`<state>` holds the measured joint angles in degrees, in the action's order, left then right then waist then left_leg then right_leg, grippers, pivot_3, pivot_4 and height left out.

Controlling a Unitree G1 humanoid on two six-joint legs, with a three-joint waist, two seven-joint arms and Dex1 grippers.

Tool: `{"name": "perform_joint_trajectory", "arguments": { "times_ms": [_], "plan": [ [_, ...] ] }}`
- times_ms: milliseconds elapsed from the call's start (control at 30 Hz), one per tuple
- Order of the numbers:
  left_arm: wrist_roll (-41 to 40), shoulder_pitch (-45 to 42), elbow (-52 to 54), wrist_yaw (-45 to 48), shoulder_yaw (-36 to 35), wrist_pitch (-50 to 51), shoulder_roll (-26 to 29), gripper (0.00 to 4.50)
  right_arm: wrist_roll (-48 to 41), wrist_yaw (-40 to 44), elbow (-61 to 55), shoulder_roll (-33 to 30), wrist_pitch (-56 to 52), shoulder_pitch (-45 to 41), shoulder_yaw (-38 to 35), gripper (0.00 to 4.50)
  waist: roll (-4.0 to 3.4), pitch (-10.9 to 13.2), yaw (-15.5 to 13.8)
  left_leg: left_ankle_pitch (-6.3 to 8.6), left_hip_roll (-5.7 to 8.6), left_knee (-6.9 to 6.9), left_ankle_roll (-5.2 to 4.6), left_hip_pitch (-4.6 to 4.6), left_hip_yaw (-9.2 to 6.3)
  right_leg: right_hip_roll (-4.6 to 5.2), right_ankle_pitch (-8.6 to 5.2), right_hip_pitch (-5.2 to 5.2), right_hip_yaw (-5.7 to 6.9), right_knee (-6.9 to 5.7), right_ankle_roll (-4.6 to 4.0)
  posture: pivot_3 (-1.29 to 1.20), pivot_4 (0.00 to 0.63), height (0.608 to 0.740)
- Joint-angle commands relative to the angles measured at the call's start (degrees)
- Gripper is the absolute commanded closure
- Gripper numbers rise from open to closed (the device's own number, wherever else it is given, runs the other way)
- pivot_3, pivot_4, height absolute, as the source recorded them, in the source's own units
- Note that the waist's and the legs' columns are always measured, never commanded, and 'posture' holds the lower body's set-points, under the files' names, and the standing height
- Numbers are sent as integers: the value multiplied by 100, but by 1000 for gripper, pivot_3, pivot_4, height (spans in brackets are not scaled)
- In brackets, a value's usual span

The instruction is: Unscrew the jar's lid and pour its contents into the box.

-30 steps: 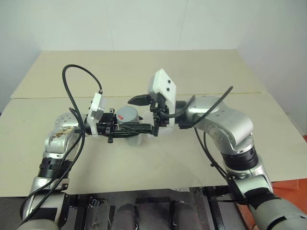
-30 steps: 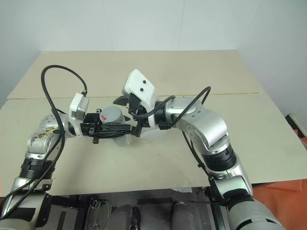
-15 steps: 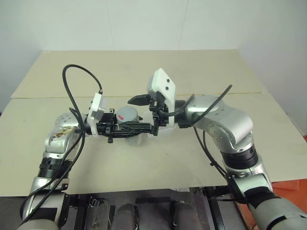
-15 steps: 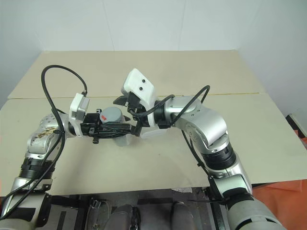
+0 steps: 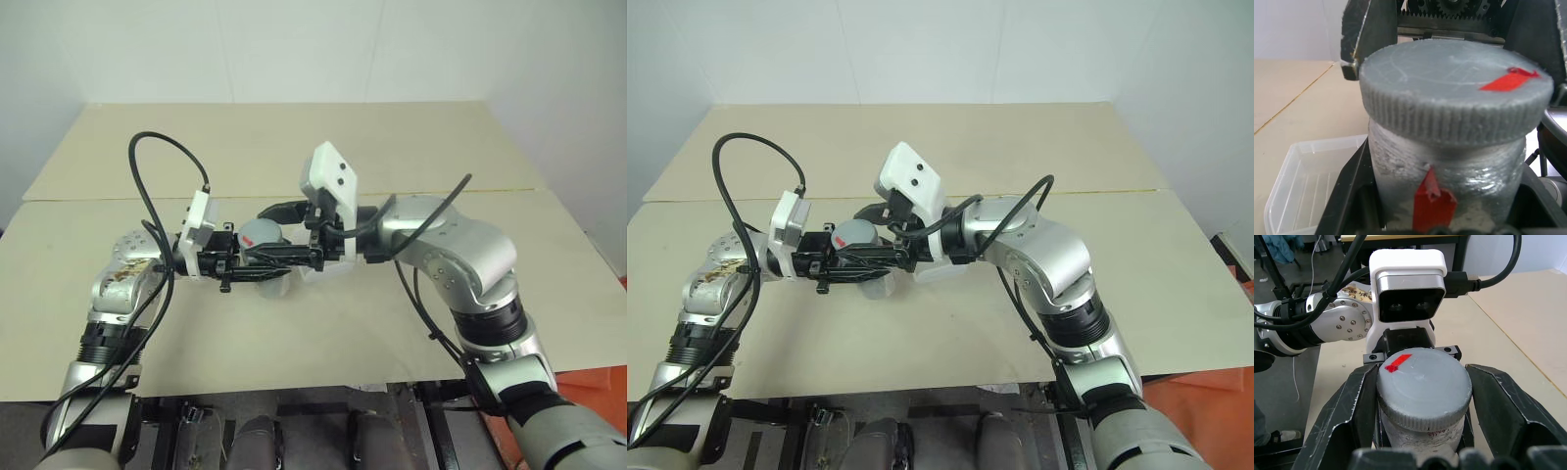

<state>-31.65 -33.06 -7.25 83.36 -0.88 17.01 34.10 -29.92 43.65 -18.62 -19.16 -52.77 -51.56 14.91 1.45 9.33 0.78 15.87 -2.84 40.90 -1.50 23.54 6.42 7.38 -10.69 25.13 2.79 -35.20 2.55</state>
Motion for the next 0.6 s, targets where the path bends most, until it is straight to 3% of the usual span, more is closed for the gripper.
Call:
{"name": "perform_joint_trajectory", "arguments": {
  "times_ms": [33,600],
  "plan": [
    [-54,-28,146,33,-86,-100,53,2226,-78,19,-114,-31,31,-207,-164,1733,0,0,0,0,0,0,0,0,0,0,0,0,0,0,0,0,150,740],
    [-25,386,228,323,60,-165,136,2226,-373,827,329,-386,606,-677,-646,1733,-1,0,-1,1,-1,0,-2,0,0,0,0,1,0,0,0,0,150,740]
  ]
}}
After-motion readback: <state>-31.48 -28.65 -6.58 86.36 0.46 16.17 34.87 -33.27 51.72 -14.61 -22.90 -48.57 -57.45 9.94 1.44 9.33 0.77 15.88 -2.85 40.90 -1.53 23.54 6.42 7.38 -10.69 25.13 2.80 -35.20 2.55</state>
